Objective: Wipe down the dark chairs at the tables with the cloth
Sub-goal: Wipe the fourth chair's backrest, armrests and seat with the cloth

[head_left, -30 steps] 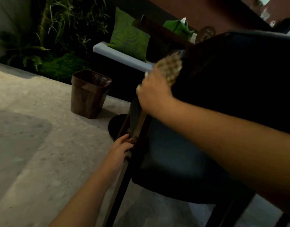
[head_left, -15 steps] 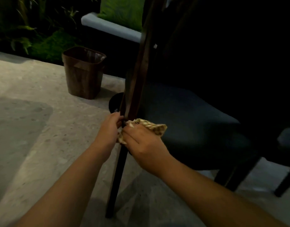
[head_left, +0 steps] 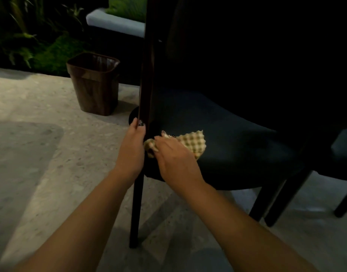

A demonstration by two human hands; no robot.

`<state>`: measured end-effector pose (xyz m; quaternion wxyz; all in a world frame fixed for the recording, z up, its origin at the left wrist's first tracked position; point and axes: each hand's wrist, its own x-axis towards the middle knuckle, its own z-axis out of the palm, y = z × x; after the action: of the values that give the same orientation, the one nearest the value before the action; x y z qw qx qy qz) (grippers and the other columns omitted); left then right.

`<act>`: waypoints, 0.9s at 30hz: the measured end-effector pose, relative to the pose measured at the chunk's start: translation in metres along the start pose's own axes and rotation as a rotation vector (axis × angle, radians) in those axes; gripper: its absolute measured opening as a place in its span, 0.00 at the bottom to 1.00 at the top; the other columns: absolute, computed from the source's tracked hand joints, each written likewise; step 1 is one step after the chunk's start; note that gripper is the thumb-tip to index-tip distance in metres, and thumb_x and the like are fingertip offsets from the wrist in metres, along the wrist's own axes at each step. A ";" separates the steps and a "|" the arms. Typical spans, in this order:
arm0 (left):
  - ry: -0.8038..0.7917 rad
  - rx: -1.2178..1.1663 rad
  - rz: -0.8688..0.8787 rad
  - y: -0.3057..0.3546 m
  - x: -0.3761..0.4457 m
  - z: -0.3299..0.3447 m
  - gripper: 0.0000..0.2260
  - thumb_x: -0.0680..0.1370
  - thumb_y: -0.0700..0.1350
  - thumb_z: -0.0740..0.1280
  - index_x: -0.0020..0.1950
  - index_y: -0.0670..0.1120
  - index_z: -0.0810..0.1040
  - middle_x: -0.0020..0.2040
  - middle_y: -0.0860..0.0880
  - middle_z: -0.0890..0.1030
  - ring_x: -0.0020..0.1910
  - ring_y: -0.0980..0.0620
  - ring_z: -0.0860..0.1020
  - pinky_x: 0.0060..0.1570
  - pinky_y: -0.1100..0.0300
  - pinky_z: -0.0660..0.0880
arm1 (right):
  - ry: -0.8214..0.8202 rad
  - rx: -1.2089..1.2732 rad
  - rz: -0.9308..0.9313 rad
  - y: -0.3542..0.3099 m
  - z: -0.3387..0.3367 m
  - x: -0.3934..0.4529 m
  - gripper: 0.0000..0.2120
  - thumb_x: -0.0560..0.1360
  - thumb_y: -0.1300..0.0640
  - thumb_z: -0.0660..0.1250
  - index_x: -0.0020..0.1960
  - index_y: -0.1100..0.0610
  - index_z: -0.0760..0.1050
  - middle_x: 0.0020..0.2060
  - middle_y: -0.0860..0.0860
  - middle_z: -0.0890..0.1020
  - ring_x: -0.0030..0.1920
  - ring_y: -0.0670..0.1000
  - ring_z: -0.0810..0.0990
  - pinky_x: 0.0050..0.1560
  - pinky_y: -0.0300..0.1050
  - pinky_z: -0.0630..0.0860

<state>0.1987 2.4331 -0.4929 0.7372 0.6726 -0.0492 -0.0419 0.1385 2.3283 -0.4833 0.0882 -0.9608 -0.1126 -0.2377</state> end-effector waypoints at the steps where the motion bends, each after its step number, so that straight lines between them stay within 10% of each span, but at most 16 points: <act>1: 0.005 0.011 0.009 0.006 -0.007 0.005 0.24 0.82 0.55 0.53 0.77 0.49 0.62 0.72 0.48 0.70 0.70 0.50 0.69 0.71 0.45 0.64 | -0.038 0.031 0.022 -0.001 -0.006 0.001 0.14 0.76 0.64 0.66 0.61 0.64 0.77 0.57 0.59 0.81 0.58 0.56 0.79 0.64 0.50 0.72; 8: 0.057 0.038 0.115 0.038 -0.032 0.005 0.21 0.85 0.50 0.52 0.76 0.46 0.63 0.73 0.45 0.69 0.72 0.49 0.67 0.73 0.47 0.62 | 0.029 0.245 0.140 -0.020 -0.091 0.011 0.11 0.81 0.58 0.59 0.49 0.62 0.78 0.45 0.55 0.79 0.44 0.56 0.78 0.44 0.53 0.74; 18: -0.083 -0.052 0.536 0.205 -0.055 0.041 0.28 0.77 0.58 0.57 0.76 0.49 0.63 0.73 0.44 0.68 0.73 0.45 0.67 0.70 0.40 0.64 | 0.561 0.158 -0.179 -0.050 -0.285 0.034 0.10 0.78 0.60 0.61 0.52 0.63 0.79 0.47 0.53 0.82 0.47 0.48 0.80 0.53 0.34 0.74; 23: 0.065 0.218 0.737 0.265 -0.048 0.065 0.24 0.77 0.59 0.56 0.72 0.56 0.66 0.75 0.55 0.64 0.71 0.63 0.61 0.71 0.61 0.60 | 0.746 -0.057 -0.214 -0.009 -0.371 0.047 0.08 0.79 0.62 0.62 0.50 0.63 0.79 0.40 0.49 0.77 0.38 0.43 0.74 0.39 0.29 0.69; 27: 0.024 0.507 0.913 0.292 -0.033 0.076 0.16 0.77 0.56 0.57 0.53 0.50 0.79 0.51 0.56 0.81 0.50 0.58 0.77 0.53 0.53 0.72 | 0.254 0.003 -0.019 0.038 -0.401 0.066 0.08 0.79 0.57 0.62 0.48 0.55 0.80 0.39 0.52 0.82 0.34 0.50 0.78 0.37 0.38 0.74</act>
<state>0.1545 2.3892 -0.1958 0.4948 0.7404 -0.3376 0.3050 0.0306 2.2141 -0.1068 0.1011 -0.9216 -0.1099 -0.3582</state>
